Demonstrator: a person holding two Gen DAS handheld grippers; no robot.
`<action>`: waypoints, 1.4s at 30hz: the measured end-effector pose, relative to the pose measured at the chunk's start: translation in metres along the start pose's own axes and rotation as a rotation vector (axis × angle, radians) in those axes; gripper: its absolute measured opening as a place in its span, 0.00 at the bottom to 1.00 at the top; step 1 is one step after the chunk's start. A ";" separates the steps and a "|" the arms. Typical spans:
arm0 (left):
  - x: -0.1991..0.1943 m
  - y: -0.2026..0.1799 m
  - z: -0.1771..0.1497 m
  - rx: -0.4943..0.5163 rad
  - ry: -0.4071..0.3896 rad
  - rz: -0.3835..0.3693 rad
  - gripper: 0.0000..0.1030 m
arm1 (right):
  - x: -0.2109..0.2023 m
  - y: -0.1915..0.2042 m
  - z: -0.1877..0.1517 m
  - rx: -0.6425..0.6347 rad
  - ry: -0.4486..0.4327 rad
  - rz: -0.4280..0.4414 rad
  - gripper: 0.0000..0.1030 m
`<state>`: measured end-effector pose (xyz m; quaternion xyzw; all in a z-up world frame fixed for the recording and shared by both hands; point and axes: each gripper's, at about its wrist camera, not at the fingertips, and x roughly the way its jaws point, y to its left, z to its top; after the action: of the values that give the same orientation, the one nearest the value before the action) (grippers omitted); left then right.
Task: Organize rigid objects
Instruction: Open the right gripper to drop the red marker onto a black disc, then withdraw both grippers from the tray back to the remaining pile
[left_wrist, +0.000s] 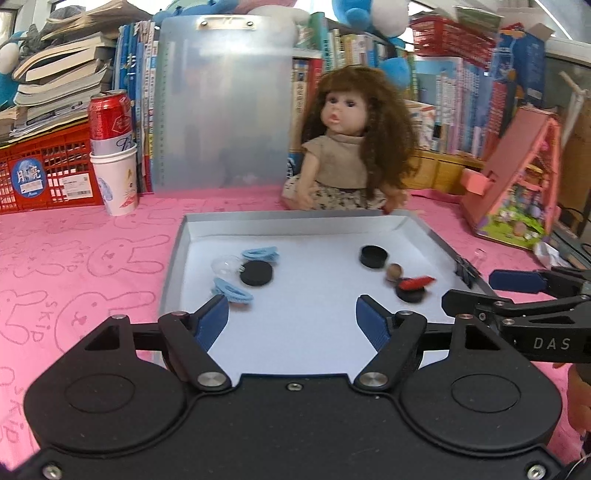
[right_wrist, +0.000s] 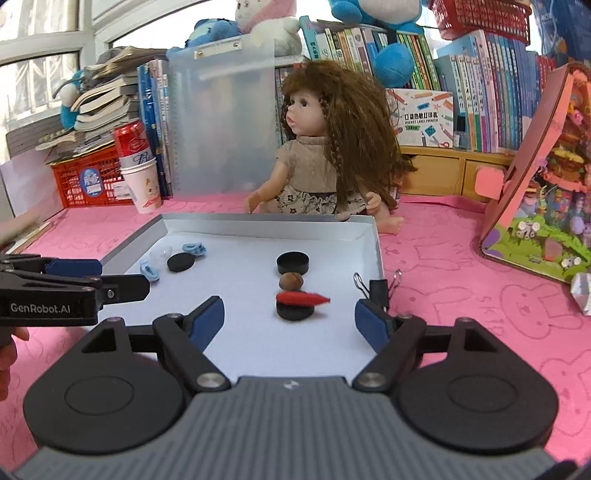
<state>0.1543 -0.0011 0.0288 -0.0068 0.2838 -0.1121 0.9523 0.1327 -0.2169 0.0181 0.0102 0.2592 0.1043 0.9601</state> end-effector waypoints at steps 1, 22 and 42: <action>-0.004 -0.002 -0.003 0.003 -0.001 -0.008 0.72 | -0.003 0.000 -0.001 -0.006 -0.003 0.000 0.84; -0.065 -0.026 -0.064 0.080 0.051 -0.120 0.73 | -0.061 0.005 -0.055 -0.138 0.015 0.011 0.85; -0.091 -0.036 -0.087 0.123 0.118 -0.197 0.73 | -0.090 0.012 -0.083 -0.253 0.044 0.066 0.86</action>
<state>0.0257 -0.0119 0.0080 0.0303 0.3300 -0.2225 0.9169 0.0124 -0.2264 -0.0084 -0.1047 0.2647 0.1681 0.9438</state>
